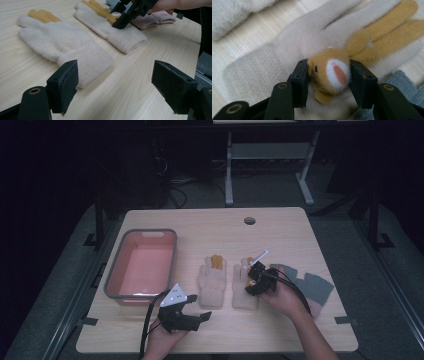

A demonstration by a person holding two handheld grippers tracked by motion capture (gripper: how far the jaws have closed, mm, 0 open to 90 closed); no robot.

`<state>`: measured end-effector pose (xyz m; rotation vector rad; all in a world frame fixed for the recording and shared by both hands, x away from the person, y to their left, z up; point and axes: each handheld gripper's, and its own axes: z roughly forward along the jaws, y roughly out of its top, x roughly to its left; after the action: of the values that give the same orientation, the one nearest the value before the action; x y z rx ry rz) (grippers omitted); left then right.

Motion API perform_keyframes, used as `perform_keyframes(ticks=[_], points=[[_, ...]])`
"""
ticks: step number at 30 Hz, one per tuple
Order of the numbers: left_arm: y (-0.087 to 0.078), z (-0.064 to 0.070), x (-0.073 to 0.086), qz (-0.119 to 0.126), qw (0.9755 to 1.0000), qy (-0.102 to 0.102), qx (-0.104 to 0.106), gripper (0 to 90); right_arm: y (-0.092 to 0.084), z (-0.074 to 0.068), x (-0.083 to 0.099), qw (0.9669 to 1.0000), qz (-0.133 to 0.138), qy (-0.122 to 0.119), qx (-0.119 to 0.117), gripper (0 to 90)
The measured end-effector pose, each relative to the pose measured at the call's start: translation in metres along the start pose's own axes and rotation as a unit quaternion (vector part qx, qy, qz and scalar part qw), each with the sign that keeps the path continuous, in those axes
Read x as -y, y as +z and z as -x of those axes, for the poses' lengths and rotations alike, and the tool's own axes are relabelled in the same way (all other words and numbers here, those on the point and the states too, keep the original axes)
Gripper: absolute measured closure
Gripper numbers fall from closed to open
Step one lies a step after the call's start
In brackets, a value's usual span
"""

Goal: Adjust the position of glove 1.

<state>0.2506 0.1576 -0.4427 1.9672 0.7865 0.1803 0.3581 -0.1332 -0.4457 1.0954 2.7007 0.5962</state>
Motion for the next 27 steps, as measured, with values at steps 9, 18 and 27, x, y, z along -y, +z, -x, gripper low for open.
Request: perform_keyframes(ticks=[9,18,27], points=[[-0.002,-0.001,-0.001,0.002,1.0,-0.003,0.001,21.6,-0.001,0.001,-0.002,1.0,-0.004,0.009,-0.003,54.4],[-0.005,-0.003,-0.002,0.009,0.9999,-0.009,-0.003,21.6,-0.006,0.002,-0.003,0.9998,0.001,0.019,-0.011,59.4],[-0.007,-0.005,-0.003,0.013,0.9998,-0.018,0.001,22.5,-0.019,-0.007,-0.014,0.9999,0.009,-0.008,-0.009,60.2]])
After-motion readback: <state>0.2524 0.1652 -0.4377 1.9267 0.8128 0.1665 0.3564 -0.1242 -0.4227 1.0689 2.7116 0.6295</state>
